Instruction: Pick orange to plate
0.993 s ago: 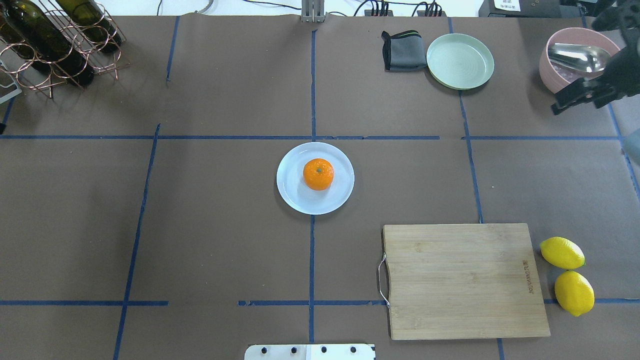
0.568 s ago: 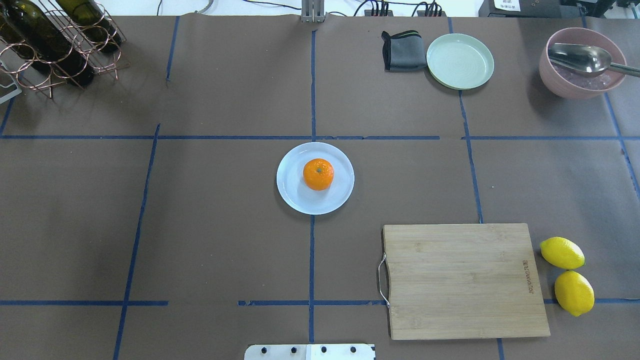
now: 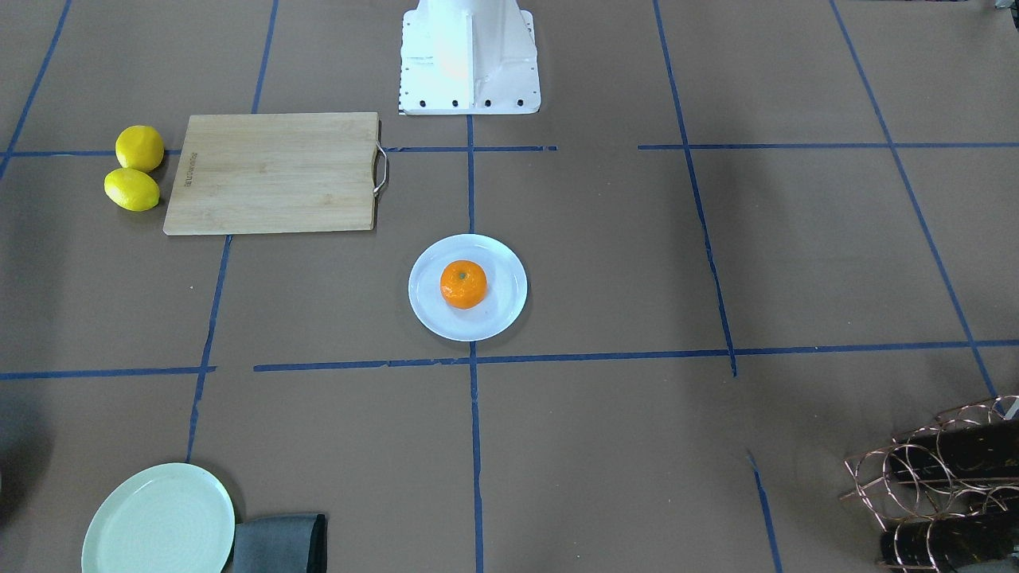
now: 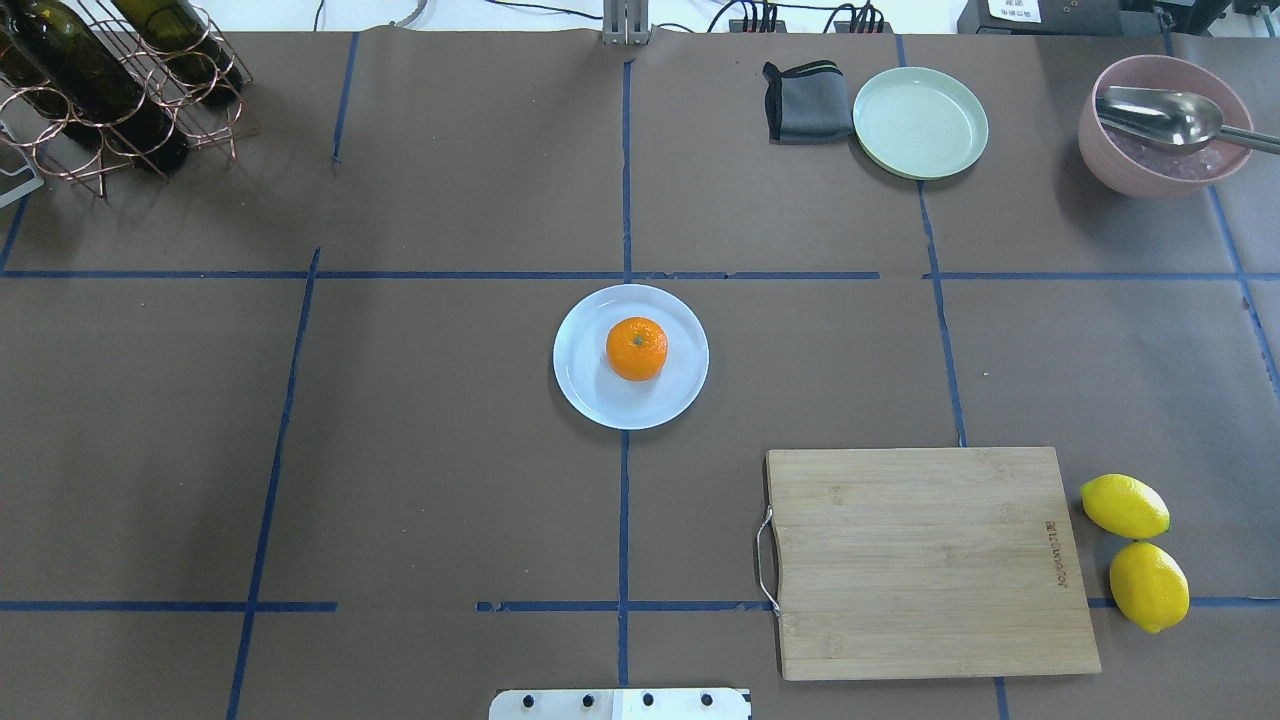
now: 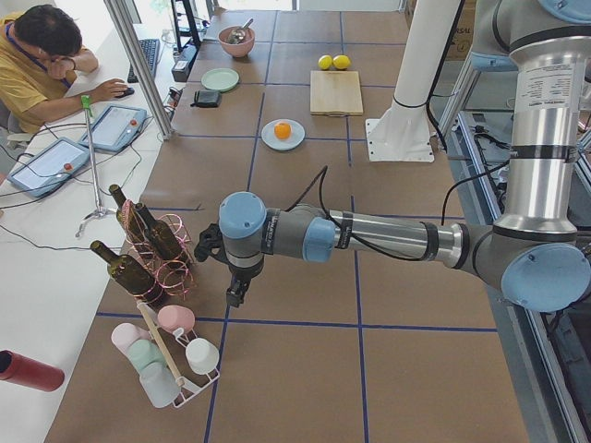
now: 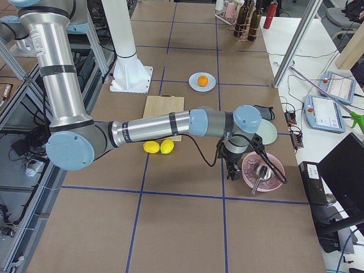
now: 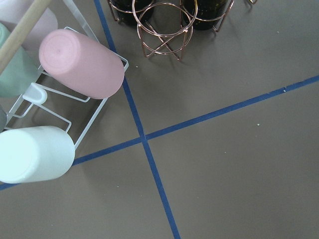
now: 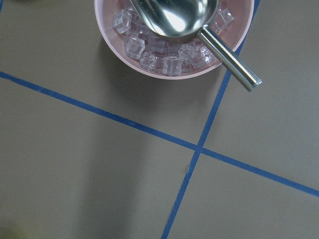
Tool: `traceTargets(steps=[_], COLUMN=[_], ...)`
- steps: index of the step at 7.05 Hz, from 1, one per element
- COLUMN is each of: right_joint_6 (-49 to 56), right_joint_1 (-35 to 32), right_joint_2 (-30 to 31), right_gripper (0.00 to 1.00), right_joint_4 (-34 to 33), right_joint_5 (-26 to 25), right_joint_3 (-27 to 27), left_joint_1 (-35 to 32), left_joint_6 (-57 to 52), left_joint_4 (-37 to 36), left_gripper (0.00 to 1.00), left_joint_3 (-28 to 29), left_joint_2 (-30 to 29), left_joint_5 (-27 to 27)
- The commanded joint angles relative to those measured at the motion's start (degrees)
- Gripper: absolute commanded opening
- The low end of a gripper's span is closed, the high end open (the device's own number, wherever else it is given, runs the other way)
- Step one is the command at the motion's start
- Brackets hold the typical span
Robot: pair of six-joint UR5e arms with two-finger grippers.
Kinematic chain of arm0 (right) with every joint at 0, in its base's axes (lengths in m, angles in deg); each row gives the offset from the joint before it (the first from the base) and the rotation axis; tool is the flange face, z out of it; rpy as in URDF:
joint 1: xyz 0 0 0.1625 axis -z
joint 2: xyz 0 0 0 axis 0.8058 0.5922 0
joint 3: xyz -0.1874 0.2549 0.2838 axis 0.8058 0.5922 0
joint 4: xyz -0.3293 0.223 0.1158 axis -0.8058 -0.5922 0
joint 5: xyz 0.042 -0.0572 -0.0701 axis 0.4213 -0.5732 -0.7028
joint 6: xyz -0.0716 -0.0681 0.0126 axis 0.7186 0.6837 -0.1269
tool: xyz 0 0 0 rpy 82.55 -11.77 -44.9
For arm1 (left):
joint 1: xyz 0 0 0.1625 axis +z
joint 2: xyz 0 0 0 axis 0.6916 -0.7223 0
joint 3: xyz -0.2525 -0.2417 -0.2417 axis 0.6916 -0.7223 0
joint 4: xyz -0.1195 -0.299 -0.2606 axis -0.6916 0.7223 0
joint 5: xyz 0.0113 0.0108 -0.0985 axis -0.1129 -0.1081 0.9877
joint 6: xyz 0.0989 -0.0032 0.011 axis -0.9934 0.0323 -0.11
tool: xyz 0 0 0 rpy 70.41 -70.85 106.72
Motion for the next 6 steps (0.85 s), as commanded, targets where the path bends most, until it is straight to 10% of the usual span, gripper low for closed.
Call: traceTargets(steps=[1, 6], right_joint_6=[-4.21, -7.22], right_joint_1=[2.32, 4.45], right_joint_2=[1.53, 4.69], right_gripper=[1.0, 1.0], right_joint_4=[0.16, 0.17], right_joint_5=[-0.83, -0.92], right_joint_3=[-0.08, -5.05], left_joint_1=[0.14, 0.49], left_joint_6=[-0.39, -0.3], left_joint_4=[0.08, -0.53], left_gripper=[1.0, 1.0], left_joint_3=[0.12, -0.65], left_joint_2=[2.11, 0.19], left_joint_5=[0.09, -0.87])
